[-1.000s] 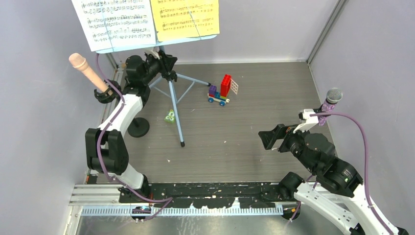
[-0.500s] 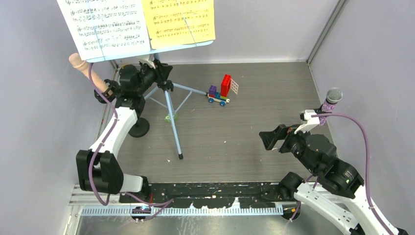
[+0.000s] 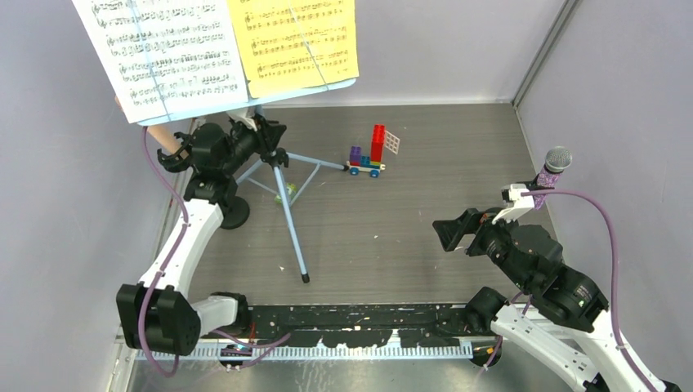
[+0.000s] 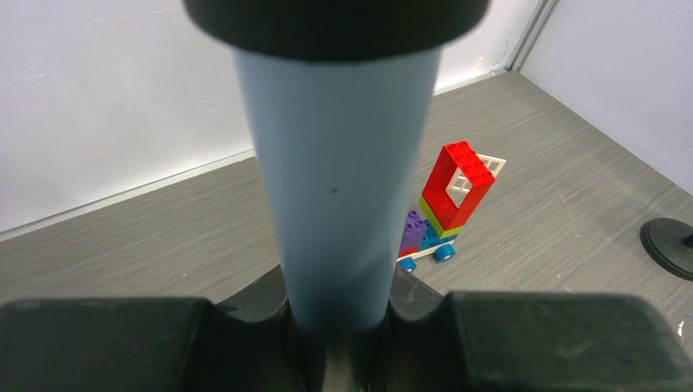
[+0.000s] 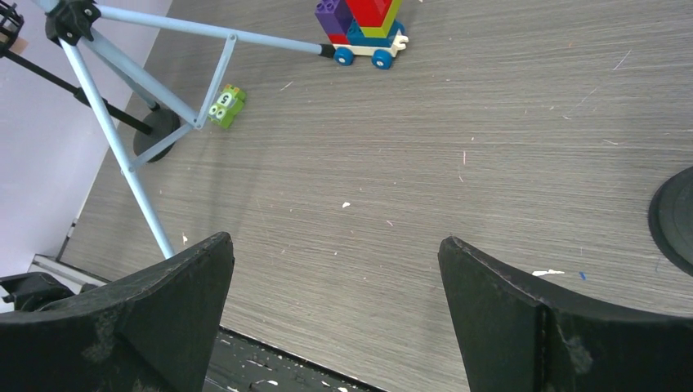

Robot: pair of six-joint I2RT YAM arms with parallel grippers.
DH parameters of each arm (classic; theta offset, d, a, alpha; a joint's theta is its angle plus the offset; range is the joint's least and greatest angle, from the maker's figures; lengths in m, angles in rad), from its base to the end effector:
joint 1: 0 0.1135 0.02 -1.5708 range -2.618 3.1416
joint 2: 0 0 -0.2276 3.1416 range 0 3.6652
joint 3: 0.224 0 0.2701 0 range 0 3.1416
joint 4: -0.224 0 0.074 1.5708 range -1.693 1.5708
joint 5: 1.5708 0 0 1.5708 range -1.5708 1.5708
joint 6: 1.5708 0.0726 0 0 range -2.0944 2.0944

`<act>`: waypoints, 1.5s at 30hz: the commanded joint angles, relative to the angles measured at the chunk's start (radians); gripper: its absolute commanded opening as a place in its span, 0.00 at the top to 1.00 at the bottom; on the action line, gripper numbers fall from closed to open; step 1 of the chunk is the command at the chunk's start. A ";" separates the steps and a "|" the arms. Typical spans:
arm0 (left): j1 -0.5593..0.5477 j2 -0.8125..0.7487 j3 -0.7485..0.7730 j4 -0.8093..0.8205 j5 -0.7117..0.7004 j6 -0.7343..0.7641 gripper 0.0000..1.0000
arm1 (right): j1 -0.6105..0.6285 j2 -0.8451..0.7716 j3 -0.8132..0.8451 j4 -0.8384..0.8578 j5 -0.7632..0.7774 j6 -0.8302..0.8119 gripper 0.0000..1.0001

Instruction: Pack up the instrument practice props

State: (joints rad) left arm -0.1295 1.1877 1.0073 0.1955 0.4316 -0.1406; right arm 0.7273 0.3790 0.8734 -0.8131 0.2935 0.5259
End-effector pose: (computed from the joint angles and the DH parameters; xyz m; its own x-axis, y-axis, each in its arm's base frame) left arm 0.3379 -0.0746 0.3385 -0.0597 -0.1206 -0.9909 0.5289 0.8380 -0.1339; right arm 0.1246 0.0828 0.3305 -0.4189 0.2705 -0.8668 -0.2554 0.8810 0.3983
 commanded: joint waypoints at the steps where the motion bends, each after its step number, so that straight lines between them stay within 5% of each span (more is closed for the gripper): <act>1: -0.038 -0.107 0.028 0.189 0.038 -0.024 1.00 | 0.004 -0.005 0.021 0.018 -0.009 0.012 0.00; 28: -0.387 0.070 0.070 0.275 -0.089 0.032 1.00 | 0.004 -0.026 0.024 -0.012 0.006 0.019 0.00; 45: -0.491 0.181 0.076 0.366 -0.135 0.030 1.00 | 0.004 -0.021 0.012 0.000 0.004 0.016 0.00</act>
State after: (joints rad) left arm -0.5968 1.3640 1.0283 0.4126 0.3031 -0.0689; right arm 0.7273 0.3588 0.8734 -0.8463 0.2905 0.5335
